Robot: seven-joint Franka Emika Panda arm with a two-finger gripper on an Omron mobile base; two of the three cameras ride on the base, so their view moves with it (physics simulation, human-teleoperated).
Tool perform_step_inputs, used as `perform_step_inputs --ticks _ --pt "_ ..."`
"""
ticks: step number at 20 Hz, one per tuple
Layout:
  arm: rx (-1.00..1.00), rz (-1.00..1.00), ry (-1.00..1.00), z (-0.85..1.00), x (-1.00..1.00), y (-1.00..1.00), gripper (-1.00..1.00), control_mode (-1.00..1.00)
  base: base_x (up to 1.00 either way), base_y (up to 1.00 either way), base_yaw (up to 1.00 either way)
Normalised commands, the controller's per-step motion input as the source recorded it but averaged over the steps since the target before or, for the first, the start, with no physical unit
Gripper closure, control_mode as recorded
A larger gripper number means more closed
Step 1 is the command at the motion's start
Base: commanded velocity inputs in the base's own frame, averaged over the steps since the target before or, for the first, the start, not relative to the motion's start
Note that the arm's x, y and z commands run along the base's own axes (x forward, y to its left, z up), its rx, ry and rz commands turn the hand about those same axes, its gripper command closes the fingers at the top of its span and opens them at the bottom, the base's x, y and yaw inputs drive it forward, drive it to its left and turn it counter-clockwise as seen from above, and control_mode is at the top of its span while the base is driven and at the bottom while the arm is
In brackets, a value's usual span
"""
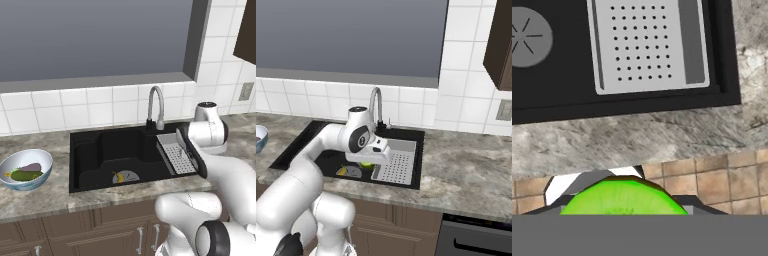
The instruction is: There is a mixed pile of frozen fruits and vegetables on the counter. Locate all the frozen vegetables and place the items in a bowl on the counter. Take all the frozen fruits and defrost them in a running sink.
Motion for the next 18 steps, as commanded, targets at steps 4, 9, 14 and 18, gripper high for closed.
perform_step_inputs --ticks 4,9,14,18 --pt "0.0 0.11 -0.01 0.0 0.05 0.6 1.0 -1.0 0.0 0.0 0.0" --pt "0.0 0.11 0.0 0.0 0.15 0.57 1.0 -1.0 0.0 0.0 0.0" --pt "0.0 0.12 0.0 0.0 0.3 0.51 1.0 -1.0 0.0 0.0 0.0" --pt "0.01 0.13 0.0 0.0 0.36 0.46 1.0 -1.0 0.0 0.0 0.0"
